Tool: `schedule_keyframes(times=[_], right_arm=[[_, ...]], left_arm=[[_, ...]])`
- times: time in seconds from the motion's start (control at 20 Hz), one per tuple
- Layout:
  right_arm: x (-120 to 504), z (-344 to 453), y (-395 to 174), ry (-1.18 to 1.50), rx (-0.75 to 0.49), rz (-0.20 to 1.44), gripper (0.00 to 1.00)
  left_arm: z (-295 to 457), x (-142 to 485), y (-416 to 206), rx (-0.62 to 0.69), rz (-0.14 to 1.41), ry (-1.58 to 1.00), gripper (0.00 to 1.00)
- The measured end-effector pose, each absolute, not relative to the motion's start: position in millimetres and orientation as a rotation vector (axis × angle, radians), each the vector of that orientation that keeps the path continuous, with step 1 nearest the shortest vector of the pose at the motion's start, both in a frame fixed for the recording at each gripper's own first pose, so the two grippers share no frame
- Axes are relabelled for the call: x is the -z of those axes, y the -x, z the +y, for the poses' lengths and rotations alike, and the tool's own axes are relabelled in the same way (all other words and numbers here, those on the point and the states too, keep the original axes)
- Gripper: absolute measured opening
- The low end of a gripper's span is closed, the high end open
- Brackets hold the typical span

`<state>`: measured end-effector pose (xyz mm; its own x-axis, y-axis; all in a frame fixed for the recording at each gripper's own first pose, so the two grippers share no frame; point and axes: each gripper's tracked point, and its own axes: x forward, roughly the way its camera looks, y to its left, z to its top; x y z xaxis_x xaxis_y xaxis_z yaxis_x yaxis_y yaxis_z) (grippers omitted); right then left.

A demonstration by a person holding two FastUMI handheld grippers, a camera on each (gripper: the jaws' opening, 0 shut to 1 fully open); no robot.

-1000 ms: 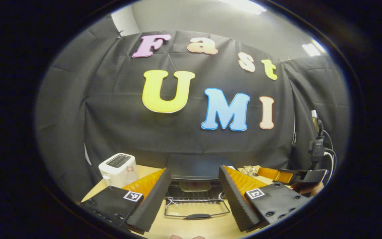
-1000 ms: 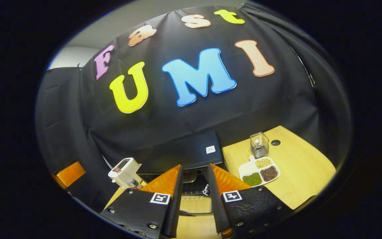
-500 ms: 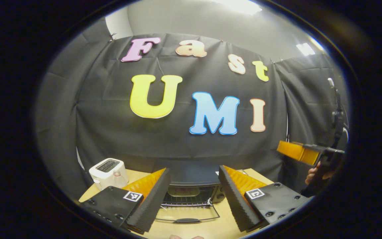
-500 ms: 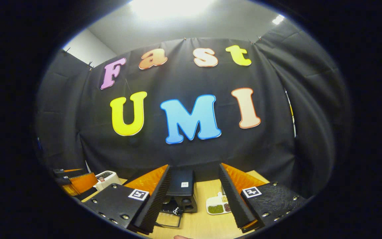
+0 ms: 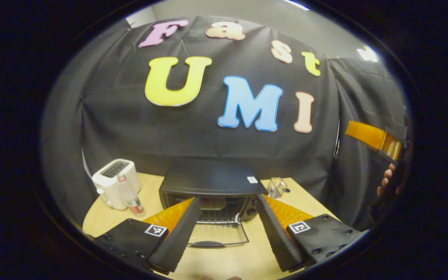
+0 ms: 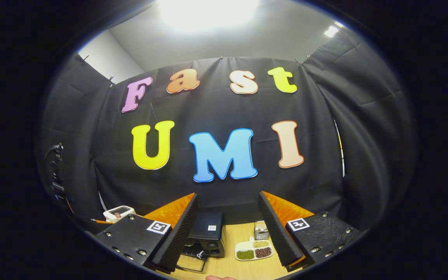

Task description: Open the electric oven with the left hand, put the food in, and close the electric oven.

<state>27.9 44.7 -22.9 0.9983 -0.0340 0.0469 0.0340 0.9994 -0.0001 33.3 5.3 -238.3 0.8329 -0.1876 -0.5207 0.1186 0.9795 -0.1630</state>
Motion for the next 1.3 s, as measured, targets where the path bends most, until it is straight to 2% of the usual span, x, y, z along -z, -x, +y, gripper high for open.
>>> schedule_keyframes(times=[0.1,0.2,0.5,0.65,0.7,0.75,0.8,0.85,0.9,0.95,1.3], right_arm=[[24.3,42.1,-28.0,0.008,0.033,-0.042,0.94],[31.7,39.2,-29.8,-0.005,0.032,-0.021,0.94],[61.0,18.0,-27.6,-0.012,0.079,0.07,0.95],[68.3,6.5,-26.4,-0.013,0.102,0.09,0.95],[69.4,3.2,-25.6,-0.013,0.111,0.096,0.95],[71.4,0.0,-24.6,-0.013,0.117,0.102,0.95],[73.8,-2.3,-24.5,-0.012,0.124,0.108,0.95],[76.8,-4.3,-24.3,-0.01,0.129,0.114,0.95],[78.1,-5.5,-24.1,-0.008,0.133,0.119,0.95],[78.9,-7.7,-23.5,-0.006,0.137,0.123,0.95],[84.1,-22.7,-19.3,0.033,0.183,0.143,0.95]], left_arm=[[4.7,275.4,-19.5,0.163,0.699,0.161,1.0],[4.7,311.2,-6.5,0.16,0.825,0.195,0.98],[14.2,386.5,18.4,0.141,1.019,0.179,0.98],[17.0,415.8,26.4,0.143,1.104,0.161,1.0],[15.7,424.3,28.2,0.148,1.131,0.165,0.92],[14.8,430.7,29.0,0.153,1.157,0.167,0.92],[15.3,438.4,29.1,0.157,1.183,0.165,1.0],[16.6,447.3,30.5,0.156,1.214,0.159,1.0],[18.2,456.3,31.7,0.147,1.244,0.149,0.92],[20.1,464.4,31.7,0.142,1.269,0.135,1.0],[25.4,510.7,18.8,0.145,1.369,0.032,0.98]])
